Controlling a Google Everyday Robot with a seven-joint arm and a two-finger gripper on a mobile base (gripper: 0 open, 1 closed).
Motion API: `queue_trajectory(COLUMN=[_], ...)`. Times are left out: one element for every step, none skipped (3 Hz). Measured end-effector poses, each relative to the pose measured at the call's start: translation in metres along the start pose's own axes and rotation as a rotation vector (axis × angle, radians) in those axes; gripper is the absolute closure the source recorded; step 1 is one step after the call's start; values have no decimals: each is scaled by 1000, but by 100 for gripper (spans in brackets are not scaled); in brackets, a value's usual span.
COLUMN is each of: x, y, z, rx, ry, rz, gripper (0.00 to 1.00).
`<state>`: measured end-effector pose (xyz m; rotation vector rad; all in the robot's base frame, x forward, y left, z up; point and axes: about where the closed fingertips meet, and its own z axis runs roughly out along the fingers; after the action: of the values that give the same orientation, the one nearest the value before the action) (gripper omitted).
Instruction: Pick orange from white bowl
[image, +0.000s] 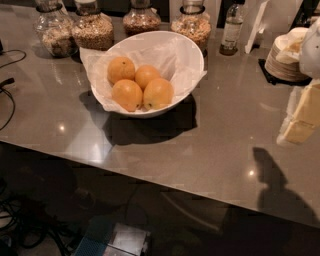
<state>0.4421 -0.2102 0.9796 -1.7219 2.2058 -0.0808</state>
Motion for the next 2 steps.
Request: queue_trajectory(x=[-44, -98], y=[-12, -25], z=[5, 10], rx=[-31, -88], ry=[-95, -222], rz=[-49, -87], gripper=[0, 0])
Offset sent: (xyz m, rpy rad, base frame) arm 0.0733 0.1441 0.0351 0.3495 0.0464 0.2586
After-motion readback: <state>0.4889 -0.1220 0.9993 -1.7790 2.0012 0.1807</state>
